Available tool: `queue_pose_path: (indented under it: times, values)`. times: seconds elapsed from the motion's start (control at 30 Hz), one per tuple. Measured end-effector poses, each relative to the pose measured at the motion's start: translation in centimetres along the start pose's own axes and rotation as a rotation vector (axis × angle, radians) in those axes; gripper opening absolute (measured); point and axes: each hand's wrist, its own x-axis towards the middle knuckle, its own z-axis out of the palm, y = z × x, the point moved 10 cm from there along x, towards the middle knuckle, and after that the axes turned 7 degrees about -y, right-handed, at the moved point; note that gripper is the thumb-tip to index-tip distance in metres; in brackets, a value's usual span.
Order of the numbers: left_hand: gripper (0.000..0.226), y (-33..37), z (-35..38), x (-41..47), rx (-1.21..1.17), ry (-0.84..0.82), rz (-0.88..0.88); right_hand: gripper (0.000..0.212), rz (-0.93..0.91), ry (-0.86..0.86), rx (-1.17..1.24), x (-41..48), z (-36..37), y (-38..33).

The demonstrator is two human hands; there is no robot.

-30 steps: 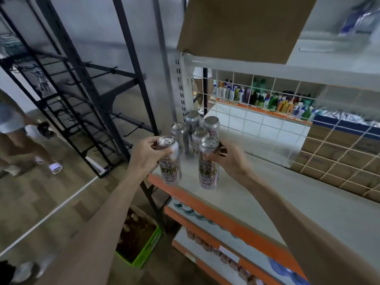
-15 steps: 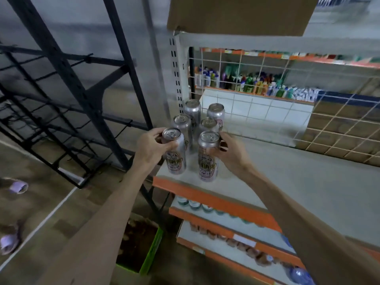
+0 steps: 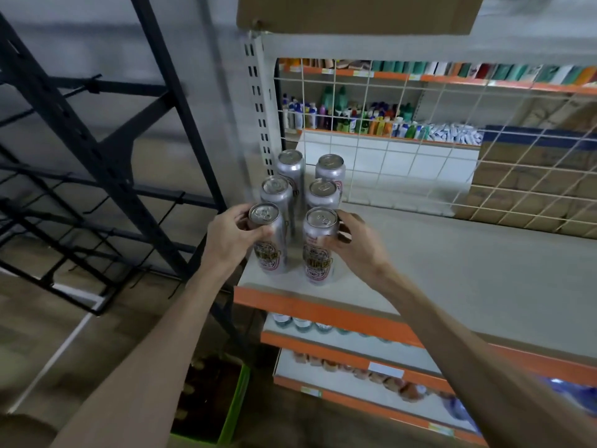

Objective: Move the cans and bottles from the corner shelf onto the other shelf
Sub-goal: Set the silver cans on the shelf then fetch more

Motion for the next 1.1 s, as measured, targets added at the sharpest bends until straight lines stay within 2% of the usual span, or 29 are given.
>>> queue_pose_path:
  times: [0.4, 0.5, 0.63, 0.8, 0.97, 1.1]
  values:
    - [0.060, -0.8, -0.1, 0.4, -0.052, -0.048, -0.008, 0.045, 0.020, 0.031, 0.038, -0.3, 0.6, -0.6]
    - [0.056, -0.5, 0.2, 0.4, -0.037, -0.053, 0.013, 0.044, -0.001, 0.029, 0.021, -0.3, 0.7, -1.0]
    - [0.056, 0.1, -0.2, 0.2, -0.010, -0.055, 0.044, 0.051, -0.021, -0.007, -0.018, 0.1, 1.2, -1.4]
    - [0.066, 0.2, -0.4, -0.1, -0.013, -0.078, 0.054, 0.059, -0.030, -0.006, -0.045, 0.0, 1.1, -1.0]
    - [0.061, 0.0, -0.1, 0.1, -0.004, -0.093, 0.045, 0.059, -0.033, -0.025, -0.064, 0.1, 1.1, -1.1]
    - [0.059, -0.7, -0.2, 0.0, -0.019, -0.091, 0.027, 0.061, -0.011, -0.029, 0.015, -0.2, 1.4, -1.0]
